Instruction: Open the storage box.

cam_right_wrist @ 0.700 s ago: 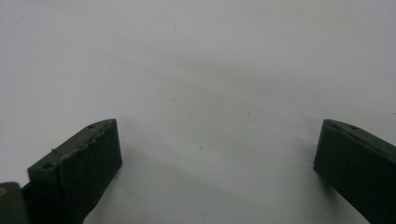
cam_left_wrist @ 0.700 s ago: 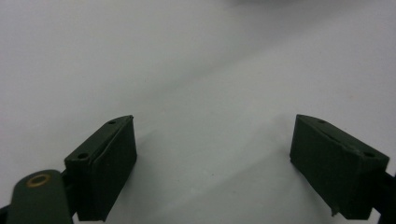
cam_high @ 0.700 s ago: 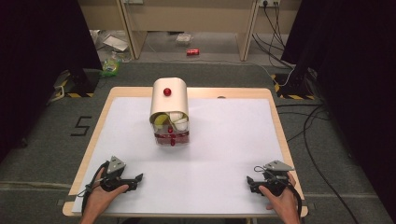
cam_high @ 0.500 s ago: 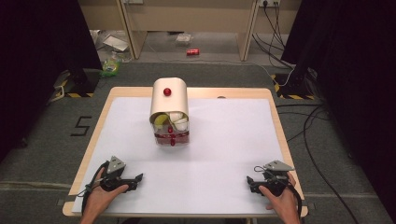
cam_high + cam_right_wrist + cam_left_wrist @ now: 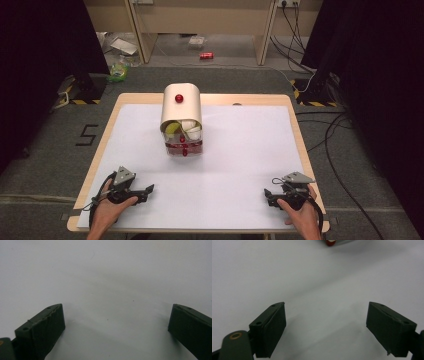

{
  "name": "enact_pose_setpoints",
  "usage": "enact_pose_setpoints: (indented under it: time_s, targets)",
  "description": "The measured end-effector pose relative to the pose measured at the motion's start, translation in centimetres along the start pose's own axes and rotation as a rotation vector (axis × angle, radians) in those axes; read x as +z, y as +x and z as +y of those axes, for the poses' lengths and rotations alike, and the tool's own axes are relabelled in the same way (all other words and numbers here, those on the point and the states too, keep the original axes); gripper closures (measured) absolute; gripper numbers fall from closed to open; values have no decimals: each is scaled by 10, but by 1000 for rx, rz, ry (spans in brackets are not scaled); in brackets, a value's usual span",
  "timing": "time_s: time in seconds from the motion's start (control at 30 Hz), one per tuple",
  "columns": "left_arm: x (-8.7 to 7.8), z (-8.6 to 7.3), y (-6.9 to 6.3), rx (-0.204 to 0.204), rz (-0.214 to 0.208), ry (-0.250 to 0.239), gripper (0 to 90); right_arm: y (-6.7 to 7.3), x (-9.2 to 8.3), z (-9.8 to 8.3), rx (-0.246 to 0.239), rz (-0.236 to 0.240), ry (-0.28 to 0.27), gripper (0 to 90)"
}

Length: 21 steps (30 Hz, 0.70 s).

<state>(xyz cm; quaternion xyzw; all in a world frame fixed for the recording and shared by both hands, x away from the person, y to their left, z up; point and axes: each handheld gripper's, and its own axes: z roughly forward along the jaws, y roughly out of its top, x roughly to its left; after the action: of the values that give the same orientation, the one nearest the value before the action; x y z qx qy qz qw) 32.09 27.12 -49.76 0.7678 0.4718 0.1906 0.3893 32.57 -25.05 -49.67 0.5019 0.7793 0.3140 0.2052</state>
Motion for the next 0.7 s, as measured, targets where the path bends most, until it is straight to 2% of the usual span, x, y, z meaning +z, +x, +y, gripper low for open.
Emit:
enact_pose_setpoints:
  time_s: [0.07, 0.1, 0.13, 0.17, 0.2, 0.23, 0.3, 0.7]
  targets:
    - [-2, 5, -4, 17, -2, -16, 158, 0, 0, 0, -1, 0, -1, 11]
    - [-4, 10, -8, 31, -16, -28, 158, 0, 0, 0, 0, 0, 0, 11]
    - [-4, 10, -8, 31, -16, -28, 158, 0, 0, 0, 0, 0, 0, 11]
    - [-3, 13, -7, 8, -42, -47, 158, 0, 0, 0, 0, 0, 0, 11]
    - [-3, 13, -7, 8, -42, -47, 158, 0, 0, 0, 0, 0, 0, 11]
    - [-2, 13, -9, 35, -30, -32, 158, 0, 0, 0, 0, 0, 0, 11]
    - [-1, 14, -9, 37, -41, -27, 158, 0, 0, 0, -1, 0, 0, 11]
    - [-8, 28, -10, 44, -39, -55, 158, 0, 0, 0, -1, 0, 0, 10]
